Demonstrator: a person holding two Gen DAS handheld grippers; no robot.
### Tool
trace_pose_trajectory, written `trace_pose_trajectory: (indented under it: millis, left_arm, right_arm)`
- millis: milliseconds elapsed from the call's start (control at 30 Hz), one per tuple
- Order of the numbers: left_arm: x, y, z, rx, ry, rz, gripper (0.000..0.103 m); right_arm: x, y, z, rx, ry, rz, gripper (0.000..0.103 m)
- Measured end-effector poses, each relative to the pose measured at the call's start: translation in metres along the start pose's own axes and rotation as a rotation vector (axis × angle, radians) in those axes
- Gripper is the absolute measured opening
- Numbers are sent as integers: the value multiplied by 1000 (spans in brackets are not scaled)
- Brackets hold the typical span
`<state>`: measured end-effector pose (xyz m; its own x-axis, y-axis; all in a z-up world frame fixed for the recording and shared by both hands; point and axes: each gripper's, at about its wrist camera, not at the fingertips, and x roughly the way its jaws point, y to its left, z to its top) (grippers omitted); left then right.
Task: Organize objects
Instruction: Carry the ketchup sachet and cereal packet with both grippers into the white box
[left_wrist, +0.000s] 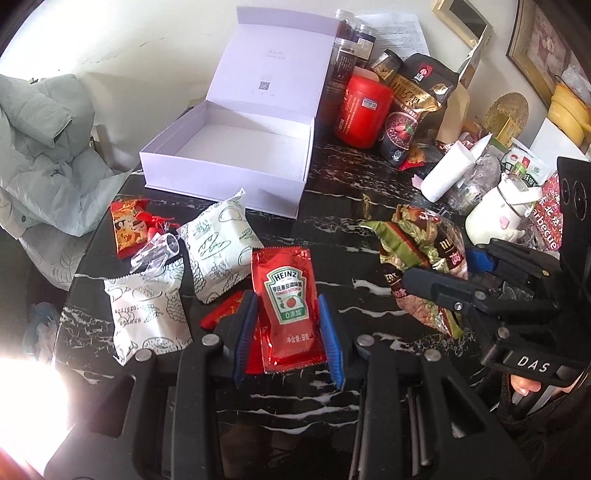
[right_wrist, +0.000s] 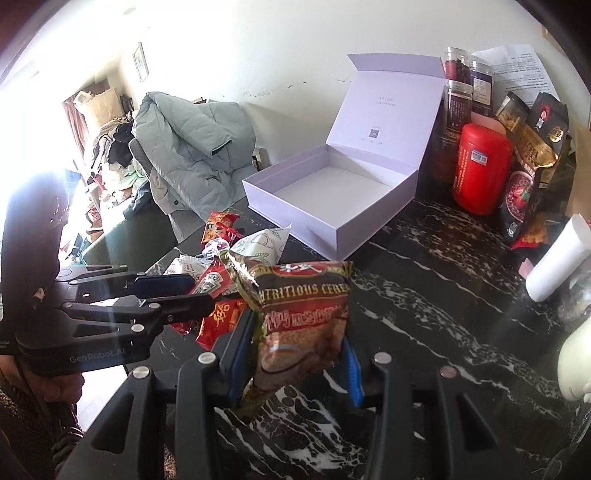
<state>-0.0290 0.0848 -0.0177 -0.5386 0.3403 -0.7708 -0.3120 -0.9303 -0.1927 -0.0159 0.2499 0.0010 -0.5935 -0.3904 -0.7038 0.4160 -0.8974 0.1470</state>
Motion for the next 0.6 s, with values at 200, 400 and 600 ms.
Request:
trace_pose_trajectory:
  millis: [200,400,600]
  left_arm:
    - [8,5,18,1,-5,1,32]
    - [13,15,36,-3,-20,13,32]
    - [23,22,57,3,-28,28,32]
  right_arm:
    - [10,-6,16,-6,-5,2,43]
    - [20,-12,36,-13,-21,9,43]
    - [33,-19,57,-26,-40,14,43]
